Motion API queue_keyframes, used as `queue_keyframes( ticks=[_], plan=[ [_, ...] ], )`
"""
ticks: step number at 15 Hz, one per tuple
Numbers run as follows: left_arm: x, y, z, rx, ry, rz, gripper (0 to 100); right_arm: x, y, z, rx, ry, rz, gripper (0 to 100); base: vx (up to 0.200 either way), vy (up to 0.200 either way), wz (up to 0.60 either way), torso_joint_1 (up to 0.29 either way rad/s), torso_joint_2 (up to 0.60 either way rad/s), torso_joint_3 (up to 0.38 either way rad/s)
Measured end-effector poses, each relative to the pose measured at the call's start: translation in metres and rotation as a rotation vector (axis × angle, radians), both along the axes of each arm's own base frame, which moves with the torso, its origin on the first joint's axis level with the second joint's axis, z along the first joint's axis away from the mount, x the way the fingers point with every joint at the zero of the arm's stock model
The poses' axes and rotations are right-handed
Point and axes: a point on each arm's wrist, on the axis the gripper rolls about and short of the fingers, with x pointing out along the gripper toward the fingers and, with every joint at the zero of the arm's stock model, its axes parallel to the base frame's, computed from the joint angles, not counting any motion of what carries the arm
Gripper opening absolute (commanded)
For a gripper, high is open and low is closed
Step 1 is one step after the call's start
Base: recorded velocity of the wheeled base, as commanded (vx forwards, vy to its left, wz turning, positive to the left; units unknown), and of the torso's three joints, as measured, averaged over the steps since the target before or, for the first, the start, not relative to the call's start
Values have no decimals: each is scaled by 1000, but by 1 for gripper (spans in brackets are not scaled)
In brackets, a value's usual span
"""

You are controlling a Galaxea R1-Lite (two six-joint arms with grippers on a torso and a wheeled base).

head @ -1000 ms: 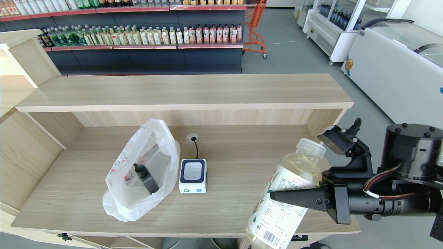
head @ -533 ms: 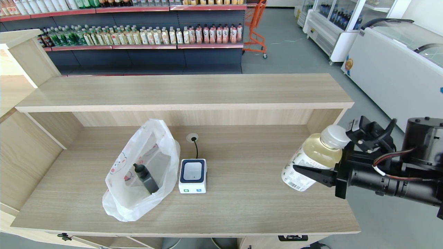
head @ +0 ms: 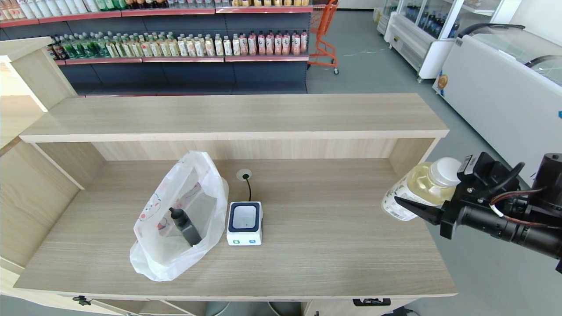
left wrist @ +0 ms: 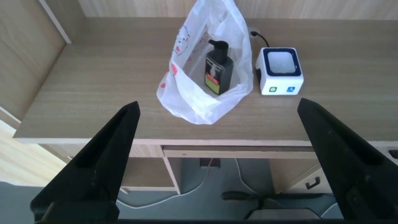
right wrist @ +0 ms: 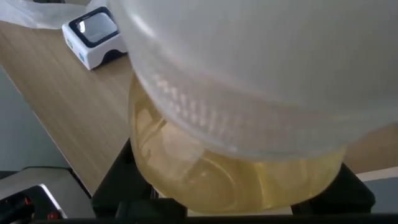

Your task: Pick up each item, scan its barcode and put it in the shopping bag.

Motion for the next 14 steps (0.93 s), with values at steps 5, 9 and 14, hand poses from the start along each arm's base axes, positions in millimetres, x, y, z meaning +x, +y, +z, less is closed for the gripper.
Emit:
queue_keyframes(
  ticks=[5, 9, 14],
  plan=[
    [0, 0, 0, 3, 0, 0, 100, -4, -1, -7, -2, 28, 0, 0, 0, 0, 0, 0, 0, 0],
    [0, 0, 0, 3, 0, 0, 100, -4, -1, -8, -2, 37, 1, 0, 0, 200, 0, 4, 2, 4],
    [0, 0, 0, 3, 0, -1, 100, -5, 1, -9, 7, 44, 37, 0, 0, 200, 0, 4, 4, 2]
  ],
)
